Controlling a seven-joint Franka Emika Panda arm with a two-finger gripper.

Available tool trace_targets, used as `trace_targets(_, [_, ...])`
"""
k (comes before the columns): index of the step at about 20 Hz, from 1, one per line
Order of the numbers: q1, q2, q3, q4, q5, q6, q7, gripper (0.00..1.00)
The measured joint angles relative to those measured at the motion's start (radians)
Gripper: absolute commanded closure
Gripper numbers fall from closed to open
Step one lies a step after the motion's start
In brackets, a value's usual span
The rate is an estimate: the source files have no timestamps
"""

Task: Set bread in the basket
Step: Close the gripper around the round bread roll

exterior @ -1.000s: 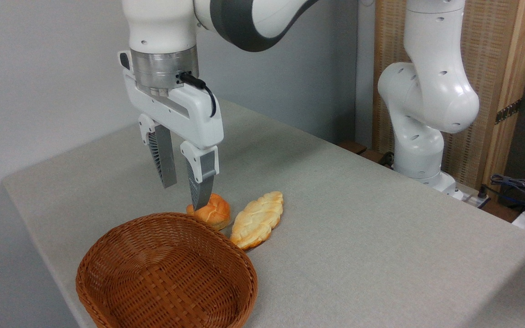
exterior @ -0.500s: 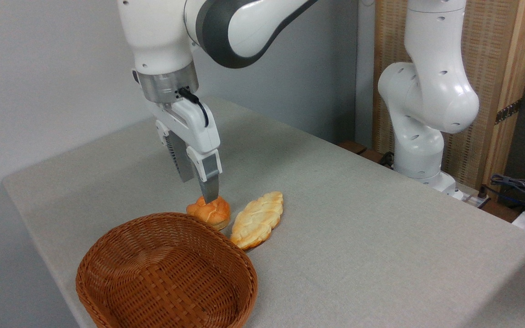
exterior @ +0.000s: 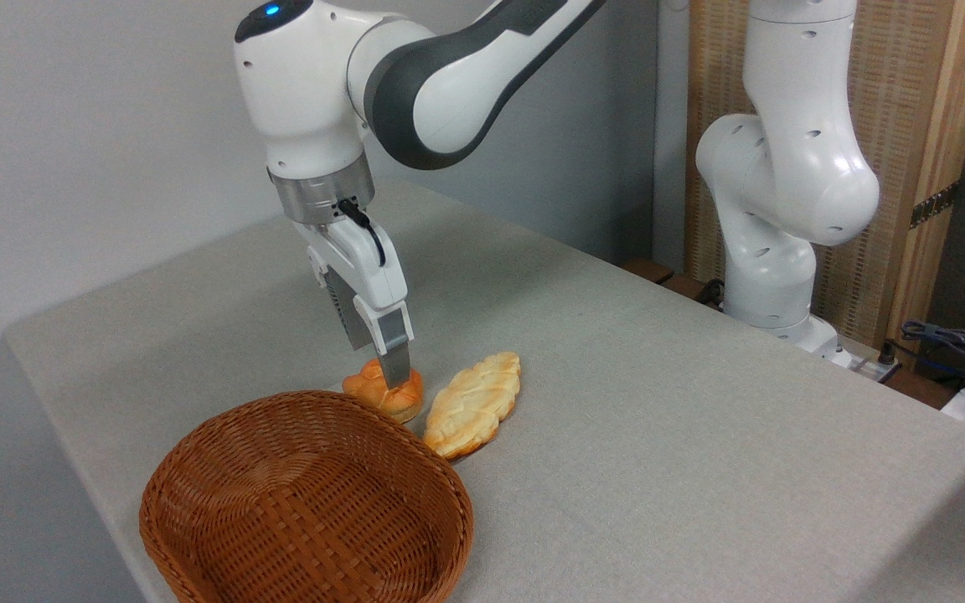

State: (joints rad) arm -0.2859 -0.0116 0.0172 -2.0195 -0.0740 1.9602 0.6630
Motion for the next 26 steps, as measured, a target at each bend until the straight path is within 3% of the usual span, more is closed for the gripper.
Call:
trace_targets(15, [-0.012, 0.060, -0.008, -0.012, 0.032, 0.026, 0.022, 0.00])
trace_targets(16, [-0.013, 0.062, -0.009, -0.012, 0.032, 0.026, 0.022, 0.05])
trace_targets(19, [-0.014, 0.068, -0.010, -0.012, 0.033, 0.028, 0.022, 0.43])
trace_targets(26, [-0.014, 0.068, -0.010, -0.010, 0.033, 0.030, 0.022, 0.44])
